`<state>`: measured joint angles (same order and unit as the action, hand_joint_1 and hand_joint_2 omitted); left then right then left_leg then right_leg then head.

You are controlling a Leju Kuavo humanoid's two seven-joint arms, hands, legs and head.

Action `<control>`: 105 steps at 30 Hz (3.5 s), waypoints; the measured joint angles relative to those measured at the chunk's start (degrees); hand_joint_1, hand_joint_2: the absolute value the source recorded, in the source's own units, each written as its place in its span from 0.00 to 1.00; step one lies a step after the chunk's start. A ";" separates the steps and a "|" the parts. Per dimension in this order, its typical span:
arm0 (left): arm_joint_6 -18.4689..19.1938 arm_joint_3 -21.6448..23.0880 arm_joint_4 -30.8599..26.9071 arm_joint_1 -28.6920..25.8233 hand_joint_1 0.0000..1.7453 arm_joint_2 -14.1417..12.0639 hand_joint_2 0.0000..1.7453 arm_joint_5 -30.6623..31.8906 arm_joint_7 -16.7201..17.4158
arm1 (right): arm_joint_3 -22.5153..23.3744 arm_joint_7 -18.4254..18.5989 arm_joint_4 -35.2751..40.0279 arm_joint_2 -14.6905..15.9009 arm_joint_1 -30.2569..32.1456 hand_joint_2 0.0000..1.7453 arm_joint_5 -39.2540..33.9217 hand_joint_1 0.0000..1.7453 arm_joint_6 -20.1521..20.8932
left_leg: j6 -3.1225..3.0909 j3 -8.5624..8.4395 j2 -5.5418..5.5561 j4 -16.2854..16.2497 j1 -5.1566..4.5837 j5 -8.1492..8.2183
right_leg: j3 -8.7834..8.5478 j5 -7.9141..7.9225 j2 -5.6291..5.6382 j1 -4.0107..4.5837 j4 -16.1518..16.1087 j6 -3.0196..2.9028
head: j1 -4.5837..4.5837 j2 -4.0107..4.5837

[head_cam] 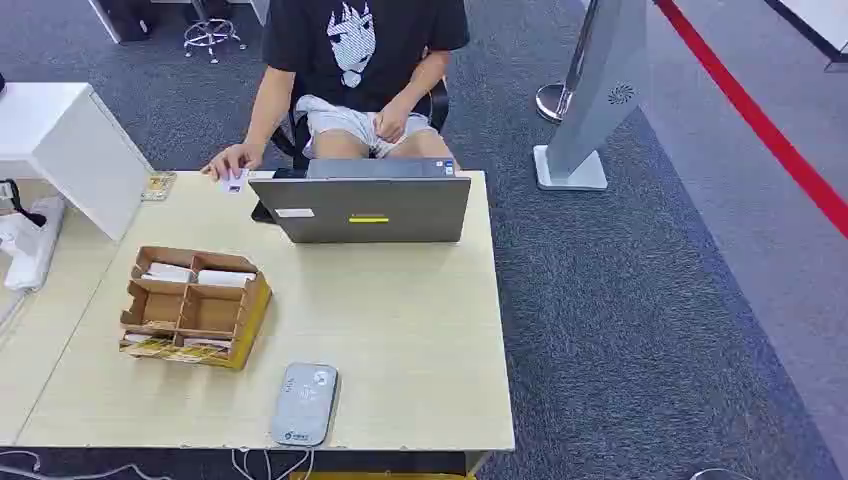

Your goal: Pass the card to the sensor for recognition and then transmit it.

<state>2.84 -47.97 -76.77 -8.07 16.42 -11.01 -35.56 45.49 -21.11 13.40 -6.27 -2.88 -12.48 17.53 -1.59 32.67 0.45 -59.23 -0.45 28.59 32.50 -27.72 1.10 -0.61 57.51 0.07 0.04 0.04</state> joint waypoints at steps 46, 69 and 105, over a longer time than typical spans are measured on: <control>-22.64 36.08 -8.59 20.60 0.00 -12.10 1.00 75.72 14.12 | -4.22 0.52 0.00 -1.27 -5.38 1.00 16.06 0.00 -3.56 | -0.02 -0.02 0.00 -0.04 0.00 -0.06 | 0.00 0.07 0.03 0.00 0.02 -0.01 | 0.00 0.00; -29.83 46.16 -0.91 26.78 1.00 -18.36 1.00 93.76 22.99 | -4.74 1.31 0.00 -1.55 -6.11 1.00 19.76 0.00 -5.36 | 0.01 -0.01 -0.01 -0.04 0.00 -0.08 | 0.00 0.08 0.06 0.00 0.04 -0.02 | 0.00 0.00; -33.05 52.15 -7.04 6.07 1.00 -7.39 1.00 85.83 13.77 | -1.20 -1.70 0.00 -1.55 -3.99 1.00 16.87 0.00 -5.20 | -0.04 -0.02 0.02 -0.04 -0.08 -0.05 | 0.01 0.06 0.06 -0.10 0.01 0.04 | 0.00 0.00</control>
<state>-30.21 4.17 -83.80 -2.00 9.03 74.82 -21.79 44.28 -22.82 13.40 -7.82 -6.87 4.39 12.33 -1.62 32.65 0.48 -59.26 -0.53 28.55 32.51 -27.66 1.16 -0.71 57.52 0.11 0.04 0.04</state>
